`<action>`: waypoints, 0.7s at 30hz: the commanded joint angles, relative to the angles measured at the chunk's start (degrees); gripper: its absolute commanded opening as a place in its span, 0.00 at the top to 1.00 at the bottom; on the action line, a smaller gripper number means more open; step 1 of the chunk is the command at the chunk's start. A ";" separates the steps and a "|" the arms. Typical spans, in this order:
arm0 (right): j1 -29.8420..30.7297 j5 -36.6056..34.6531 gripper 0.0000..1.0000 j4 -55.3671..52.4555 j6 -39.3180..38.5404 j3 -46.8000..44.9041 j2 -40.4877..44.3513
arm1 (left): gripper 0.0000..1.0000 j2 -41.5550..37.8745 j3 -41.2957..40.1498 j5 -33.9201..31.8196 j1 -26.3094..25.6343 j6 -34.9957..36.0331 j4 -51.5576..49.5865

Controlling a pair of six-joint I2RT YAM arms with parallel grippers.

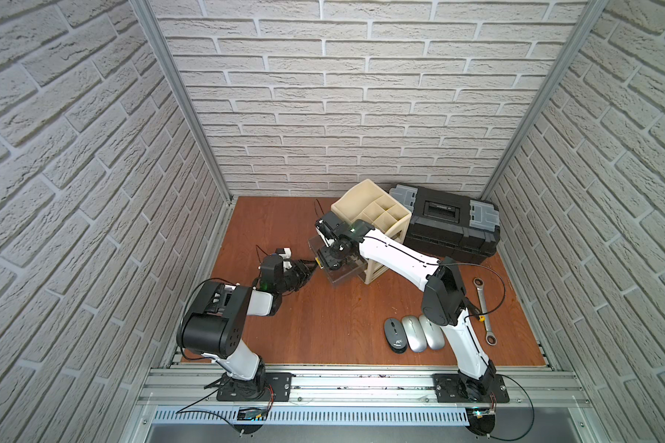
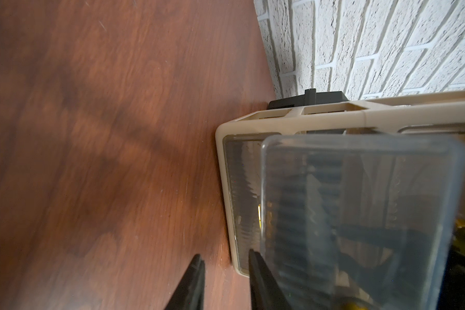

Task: Take the mice out of the drawer
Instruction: Pick up the mouse from the drawer.

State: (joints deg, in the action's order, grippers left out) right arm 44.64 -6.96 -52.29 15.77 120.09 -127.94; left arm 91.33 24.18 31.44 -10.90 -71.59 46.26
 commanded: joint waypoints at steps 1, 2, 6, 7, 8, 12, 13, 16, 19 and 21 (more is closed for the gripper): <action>-0.43 2.59 0.29 0.86 3.54 -1.09 1.74 | 0.68 -1.25 -1.28 0.38 0.09 0.93 2.35; -0.42 2.42 0.29 0.99 4.22 -0.96 1.32 | 0.68 -1.33 -1.42 0.38 0.09 0.83 2.52; -0.43 -0.01 0.29 0.29 6.53 0.13 -0.80 | 0.68 -1.75 -1.77 0.20 0.11 0.77 2.65; -0.35 -1.30 0.30 -0.24 7.17 0.54 -1.46 | 0.68 -1.70 -1.80 0.26 0.09 0.82 2.53; -0.21 -2.54 0.30 -1.14 7.66 1.22 -2.35 | 0.68 -1.68 -1.77 0.24 0.07 0.76 2.67; 0.35 -7.61 0.30 -3.72 7.99 2.76 -4.19 | 0.68 -1.65 -1.68 0.27 0.00 0.68 2.65; 0.44 -8.70 0.31 -4.32 7.75 2.91 -4.46 | 0.68 -1.61 -1.62 0.22 0.08 0.66 2.55; 0.47 -9.91 0.31 -5.06 6.83 3.01 -4.72 | 0.68 -1.20 -1.51 0.21 -0.09 0.66 2.72; 0.51 -9.38 0.33 -4.32 5.22 2.52 -4.47 | 0.68 -0.72 -1.42 0.25 -0.17 0.56 3.22; 0.46 -9.16 0.34 -3.82 4.17 2.58 -4.35 | 0.68 -0.54 -1.42 0.11 -0.26 0.32 3.50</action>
State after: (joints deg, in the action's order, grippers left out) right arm 45.39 -13.47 -54.63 21.47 122.58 -131.04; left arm 90.89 22.98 31.40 -10.94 -71.64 46.70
